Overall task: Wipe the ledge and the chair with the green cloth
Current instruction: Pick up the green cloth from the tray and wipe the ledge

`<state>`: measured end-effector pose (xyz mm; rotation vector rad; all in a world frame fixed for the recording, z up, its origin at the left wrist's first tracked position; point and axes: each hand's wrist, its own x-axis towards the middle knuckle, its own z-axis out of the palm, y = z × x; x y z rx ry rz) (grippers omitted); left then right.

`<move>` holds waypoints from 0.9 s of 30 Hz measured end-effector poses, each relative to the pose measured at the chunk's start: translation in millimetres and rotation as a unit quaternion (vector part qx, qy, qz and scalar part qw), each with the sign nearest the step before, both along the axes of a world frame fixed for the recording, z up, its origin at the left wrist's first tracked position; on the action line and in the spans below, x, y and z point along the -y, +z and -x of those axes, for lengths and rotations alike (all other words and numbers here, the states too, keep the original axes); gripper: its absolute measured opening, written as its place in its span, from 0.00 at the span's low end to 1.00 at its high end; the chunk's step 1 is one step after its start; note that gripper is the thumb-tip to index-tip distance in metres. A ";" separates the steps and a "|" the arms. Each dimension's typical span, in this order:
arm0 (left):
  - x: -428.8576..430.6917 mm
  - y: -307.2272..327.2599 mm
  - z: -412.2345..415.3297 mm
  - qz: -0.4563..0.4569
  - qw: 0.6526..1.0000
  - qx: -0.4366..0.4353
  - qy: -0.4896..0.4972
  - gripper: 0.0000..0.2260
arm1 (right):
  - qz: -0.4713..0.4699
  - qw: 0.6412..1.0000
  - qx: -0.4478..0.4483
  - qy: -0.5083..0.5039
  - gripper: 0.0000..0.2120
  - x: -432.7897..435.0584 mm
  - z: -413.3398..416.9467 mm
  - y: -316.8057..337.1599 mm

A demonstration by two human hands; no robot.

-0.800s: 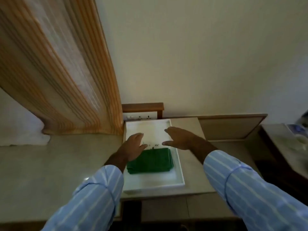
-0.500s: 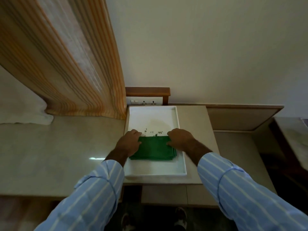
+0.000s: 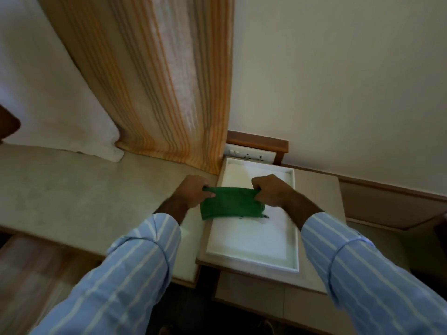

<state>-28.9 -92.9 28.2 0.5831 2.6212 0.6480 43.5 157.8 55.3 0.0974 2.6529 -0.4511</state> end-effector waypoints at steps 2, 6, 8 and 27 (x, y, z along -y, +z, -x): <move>28.5 11.1 13.1 -0.035 0.998 -0.015 0.041 0.11 | 0.012 1.000 -0.026 0.002 0.09 22.5 18.1 11.9; 99.2 33.3 37.5 -0.087 0.989 -0.038 0.112 0.10 | 0.019 0.996 -0.082 0.033 0.06 82.2 59.2 31.9; 142.1 43.4 47.4 -0.113 0.982 -0.047 0.141 0.07 | 0.031 0.992 -0.111 0.043 0.07 119.5 79.8 40.3; 462.1 12.5 75.5 -0.164 0.901 -0.135 0.378 0.07 | 0.127 0.973 -0.121 0.152 0.12 437.8 213.5 17.2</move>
